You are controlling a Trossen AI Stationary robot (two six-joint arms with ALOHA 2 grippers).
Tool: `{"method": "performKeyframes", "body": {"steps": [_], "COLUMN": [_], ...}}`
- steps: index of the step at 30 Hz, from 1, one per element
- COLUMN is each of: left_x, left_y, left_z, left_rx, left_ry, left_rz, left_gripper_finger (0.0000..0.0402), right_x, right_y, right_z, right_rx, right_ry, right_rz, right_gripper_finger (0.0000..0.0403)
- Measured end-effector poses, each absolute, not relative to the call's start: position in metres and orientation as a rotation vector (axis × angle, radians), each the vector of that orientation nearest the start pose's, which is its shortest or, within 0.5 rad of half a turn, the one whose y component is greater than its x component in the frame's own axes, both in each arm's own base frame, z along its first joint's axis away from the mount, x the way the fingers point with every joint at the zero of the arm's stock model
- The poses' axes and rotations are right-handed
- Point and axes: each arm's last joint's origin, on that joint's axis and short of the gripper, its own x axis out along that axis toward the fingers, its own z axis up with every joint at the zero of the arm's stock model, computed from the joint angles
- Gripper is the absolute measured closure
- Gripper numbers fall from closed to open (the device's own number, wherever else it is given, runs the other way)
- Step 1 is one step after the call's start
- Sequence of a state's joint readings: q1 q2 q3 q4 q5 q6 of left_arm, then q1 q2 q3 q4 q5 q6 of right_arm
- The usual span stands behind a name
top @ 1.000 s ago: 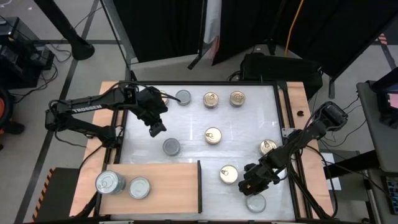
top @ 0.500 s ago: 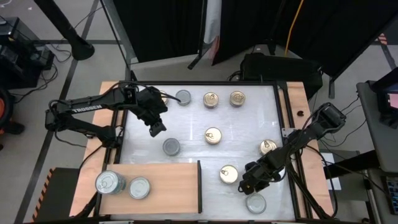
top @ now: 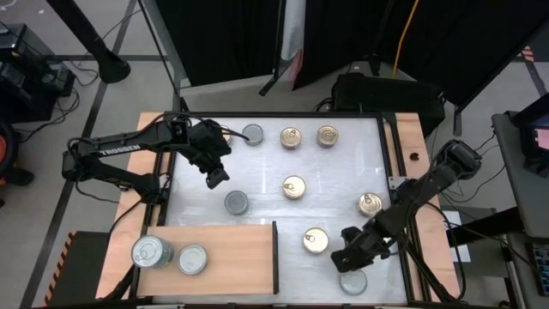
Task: Stack canned seafood by type on shelf
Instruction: Stack the green tuna can on top of the green tuna can on the shelf
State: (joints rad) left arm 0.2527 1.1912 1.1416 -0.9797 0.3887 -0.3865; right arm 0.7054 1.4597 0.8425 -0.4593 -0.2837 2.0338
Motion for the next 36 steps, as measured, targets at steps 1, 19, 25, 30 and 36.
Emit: {"method": "performKeyframes", "body": {"steps": [1, 19, 25, 30, 36], "left_x": [0.215, 0.215, 0.215, 0.215, 0.215], "left_y": [0.044, 0.044, 0.044, 0.044, 0.044], "left_z": [0.316, 0.316, 0.316, 0.316, 0.316], "left_rx": [-0.678, -0.678, -0.679, -0.678, -0.678], "left_ry": [0.997, 0.996, 0.997, 0.997, 0.997], "left_rz": [0.067, 0.067, 0.068, 0.067, 0.067], "left_gripper_finger": [0.0389, 0.0389, 0.0389, 0.0389, 0.0389], "right_x": [0.199, 0.195, 0.2, 0.199, 0.197], "right_y": [0.182, 0.184, 0.189, 0.187, 0.181], "right_z": [0.188, 0.173, 0.166, 0.165, 0.152], "right_rx": [1.418, 1.388, 1.398, 1.384, 1.298], "right_ry": [1.492, 1.501, 1.499, 1.502, 1.516], "right_rz": [-0.54, -0.629, -0.611, -0.637, -0.753], "right_gripper_finger": [0.0403, 0.0403, 0.0403, 0.0403, 0.0403]}}
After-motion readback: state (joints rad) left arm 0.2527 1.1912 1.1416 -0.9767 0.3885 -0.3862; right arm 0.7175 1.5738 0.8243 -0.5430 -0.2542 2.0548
